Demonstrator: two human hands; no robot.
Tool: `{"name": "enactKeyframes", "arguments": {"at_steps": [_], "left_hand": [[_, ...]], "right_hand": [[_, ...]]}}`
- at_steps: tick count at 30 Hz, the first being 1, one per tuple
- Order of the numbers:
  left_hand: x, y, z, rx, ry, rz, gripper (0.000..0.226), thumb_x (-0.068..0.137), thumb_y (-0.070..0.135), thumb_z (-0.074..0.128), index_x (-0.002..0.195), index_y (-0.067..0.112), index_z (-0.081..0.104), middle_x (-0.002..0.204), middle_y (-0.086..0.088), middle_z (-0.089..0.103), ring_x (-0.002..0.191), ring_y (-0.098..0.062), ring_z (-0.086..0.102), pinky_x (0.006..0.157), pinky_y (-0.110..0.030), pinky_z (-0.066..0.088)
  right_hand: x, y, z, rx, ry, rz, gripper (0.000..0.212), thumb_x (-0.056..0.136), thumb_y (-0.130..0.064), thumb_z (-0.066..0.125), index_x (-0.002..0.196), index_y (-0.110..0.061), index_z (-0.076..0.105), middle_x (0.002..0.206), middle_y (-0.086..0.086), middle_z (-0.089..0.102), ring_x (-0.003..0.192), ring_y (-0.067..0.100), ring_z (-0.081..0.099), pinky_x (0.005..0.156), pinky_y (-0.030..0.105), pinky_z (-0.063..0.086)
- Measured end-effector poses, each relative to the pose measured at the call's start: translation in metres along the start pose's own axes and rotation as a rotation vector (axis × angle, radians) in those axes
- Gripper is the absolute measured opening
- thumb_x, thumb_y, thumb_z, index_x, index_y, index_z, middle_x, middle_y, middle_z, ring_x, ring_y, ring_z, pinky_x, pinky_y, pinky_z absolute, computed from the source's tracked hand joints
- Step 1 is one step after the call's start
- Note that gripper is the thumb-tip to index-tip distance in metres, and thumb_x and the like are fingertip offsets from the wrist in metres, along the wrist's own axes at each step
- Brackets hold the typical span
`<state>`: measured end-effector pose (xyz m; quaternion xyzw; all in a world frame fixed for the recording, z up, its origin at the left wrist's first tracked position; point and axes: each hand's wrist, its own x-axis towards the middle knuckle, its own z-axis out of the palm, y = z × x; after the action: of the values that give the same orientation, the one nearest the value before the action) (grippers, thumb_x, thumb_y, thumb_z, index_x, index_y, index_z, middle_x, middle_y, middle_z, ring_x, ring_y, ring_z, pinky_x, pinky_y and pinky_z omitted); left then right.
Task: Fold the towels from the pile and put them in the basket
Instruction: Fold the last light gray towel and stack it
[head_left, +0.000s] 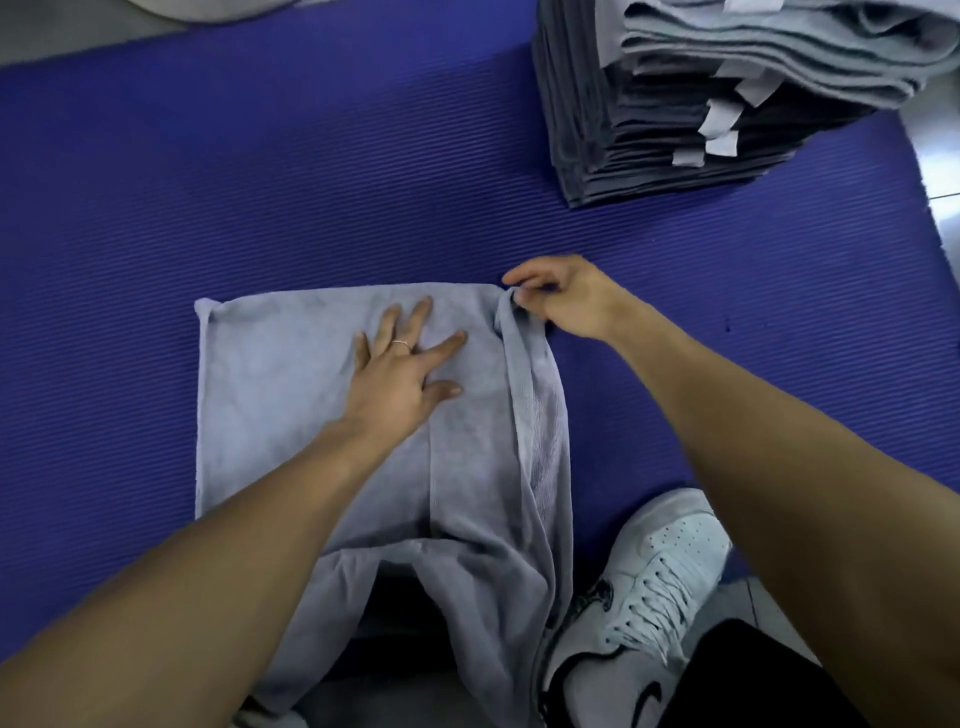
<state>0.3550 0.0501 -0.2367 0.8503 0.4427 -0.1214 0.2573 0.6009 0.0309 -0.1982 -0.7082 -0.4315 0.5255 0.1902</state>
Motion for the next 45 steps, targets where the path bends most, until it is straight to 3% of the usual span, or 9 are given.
{"name": "enactKeyframes", "arguments": {"at_steps": [3, 10, 16, 26, 33, 36, 39, 42, 45], "left_hand": [[-0.001, 0.000, 0.001, -0.011, -0.004, -0.003, 0.059, 0.093, 0.053, 0.054, 0.148, 0.048, 0.032, 0.166, 0.005, -0.005, 0.151, -0.024, -0.013, 0.119, -0.059, -0.004], [-0.002, 0.002, -0.002, -0.001, -0.033, -0.014, 0.060, 0.093, 0.056, 0.050, 0.148, 0.049, 0.029, 0.165, 0.006, -0.008, 0.151, -0.024, -0.016, 0.120, -0.058, -0.005], [-0.001, 0.002, -0.001, -0.014, -0.029, -0.016, 0.059, 0.093, 0.054, 0.053, 0.147, 0.049, 0.031, 0.165, 0.007, -0.007, 0.151, -0.023, -0.015, 0.120, -0.058, -0.005], [0.000, -0.001, 0.003, -0.033, -0.012, -0.009, 0.059, 0.092, 0.053, 0.054, 0.147, 0.047, 0.033, 0.165, 0.007, -0.004, 0.151, -0.022, -0.014, 0.120, -0.057, -0.007], [0.000, -0.001, 0.002, -0.032, -0.013, -0.010, 0.059, 0.092, 0.052, 0.055, 0.147, 0.047, 0.033, 0.165, 0.008, -0.004, 0.151, -0.021, -0.014, 0.120, -0.056, -0.006], [0.000, -0.001, 0.002, -0.035, -0.006, -0.009, 0.059, 0.092, 0.052, 0.055, 0.147, 0.047, 0.034, 0.166, 0.007, -0.003, 0.151, -0.022, -0.013, 0.120, -0.057, -0.006], [0.000, -0.001, 0.003, -0.033, 0.000, -0.001, 0.058, 0.092, 0.051, 0.055, 0.147, 0.046, 0.034, 0.166, 0.005, -0.003, 0.151, -0.024, -0.012, 0.119, -0.056, -0.006], [0.000, -0.001, 0.003, -0.035, -0.002, 0.003, 0.058, 0.092, 0.051, 0.054, 0.147, 0.046, 0.034, 0.166, 0.005, -0.003, 0.151, -0.024, -0.012, 0.119, -0.056, -0.006], [0.000, -0.001, 0.003, -0.037, -0.004, 0.002, 0.059, 0.092, 0.052, 0.055, 0.147, 0.046, 0.034, 0.166, 0.006, -0.003, 0.151, -0.024, -0.013, 0.119, -0.056, -0.006]], "right_hand": [[0.007, -0.006, -0.015, -0.089, -0.116, 0.009, 0.015, 0.096, -0.020, 0.064, 0.105, -0.027, 0.072, 0.092, -0.007, 0.071, 0.076, -0.003, 0.062, 0.070, 0.017, 0.048], [0.013, -0.012, -0.030, -0.221, -0.292, 0.065, 0.006, 0.091, -0.025, 0.069, 0.097, -0.027, 0.068, 0.100, -0.002, 0.070, 0.087, 0.013, 0.062, 0.076, 0.028, 0.054], [0.011, 0.011, -0.041, 0.079, -0.072, 0.095, 0.014, 0.089, -0.004, 0.066, 0.088, -0.018, 0.062, 0.077, -0.002, 0.065, 0.061, 0.005, 0.054, 0.057, 0.019, 0.046], [0.006, 0.029, -0.041, 0.248, -0.143, 0.114, 0.017, 0.094, -0.016, 0.062, 0.107, -0.018, 0.072, 0.099, 0.001, 0.074, 0.083, 0.013, 0.071, 0.074, 0.026, 0.058], [0.017, 0.032, -0.039, 0.137, 0.133, 0.093, 0.014, 0.091, -0.001, 0.065, 0.087, -0.014, 0.069, 0.081, 0.000, 0.071, 0.066, 0.006, 0.065, 0.063, 0.022, 0.055], [0.016, 0.025, -0.031, 0.156, 0.186, 0.160, 0.008, 0.094, -0.022, 0.065, 0.093, -0.015, 0.068, 0.088, 0.002, 0.072, 0.068, 0.009, 0.069, 0.061, 0.024, 0.057], [0.018, 0.015, -0.021, -0.036, 0.201, 0.170, 0.040, 0.081, -0.052, 0.072, 0.090, -0.014, 0.068, 0.079, -0.001, 0.070, 0.072, 0.010, 0.068, 0.064, 0.024, 0.056], [0.020, 0.014, -0.014, -0.178, 0.169, 0.124, 0.020, 0.082, -0.028, 0.074, 0.092, -0.011, 0.070, 0.086, -0.001, 0.070, 0.083, 0.014, 0.067, 0.072, 0.026, 0.057], [0.014, 0.026, -0.024, 0.116, 0.120, 0.138, 0.011, 0.083, -0.008, 0.071, 0.094, -0.010, 0.072, 0.088, 0.005, 0.072, 0.079, 0.011, 0.066, 0.071, 0.021, 0.058]]}}
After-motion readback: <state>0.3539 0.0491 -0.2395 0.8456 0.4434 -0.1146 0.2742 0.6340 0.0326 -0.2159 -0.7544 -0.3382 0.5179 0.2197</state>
